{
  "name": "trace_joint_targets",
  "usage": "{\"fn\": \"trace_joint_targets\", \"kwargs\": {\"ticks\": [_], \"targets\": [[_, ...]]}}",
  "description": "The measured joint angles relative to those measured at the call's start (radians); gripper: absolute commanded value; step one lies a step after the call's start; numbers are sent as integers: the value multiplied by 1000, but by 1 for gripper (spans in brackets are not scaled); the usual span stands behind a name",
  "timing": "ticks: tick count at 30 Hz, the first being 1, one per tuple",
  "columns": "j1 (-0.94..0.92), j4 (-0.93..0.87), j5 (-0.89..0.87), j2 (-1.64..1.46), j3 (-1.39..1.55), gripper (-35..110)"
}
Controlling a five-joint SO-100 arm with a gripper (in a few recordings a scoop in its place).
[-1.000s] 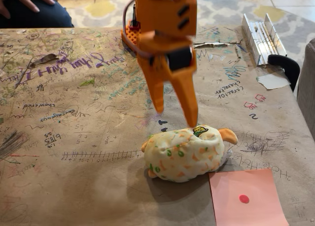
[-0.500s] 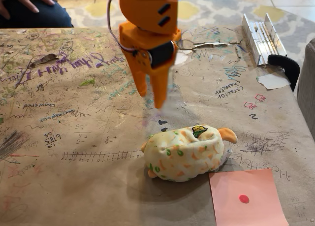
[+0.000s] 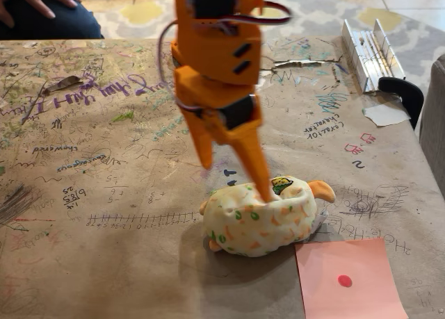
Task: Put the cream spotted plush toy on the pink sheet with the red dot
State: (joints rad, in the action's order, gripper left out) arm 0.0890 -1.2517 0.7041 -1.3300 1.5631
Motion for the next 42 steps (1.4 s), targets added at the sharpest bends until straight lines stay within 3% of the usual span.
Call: {"fn": "trace_joint_targets", "kwargs": {"ticks": [16,19,23,31,42], "targets": [[6,-66,78,261,-210,43],[6,-114,67,288,-279,19],[14,-135,48,291,-321,0],[25,-74,-2,221,-252,0],[95,69,-167,-268,49,0]]}}
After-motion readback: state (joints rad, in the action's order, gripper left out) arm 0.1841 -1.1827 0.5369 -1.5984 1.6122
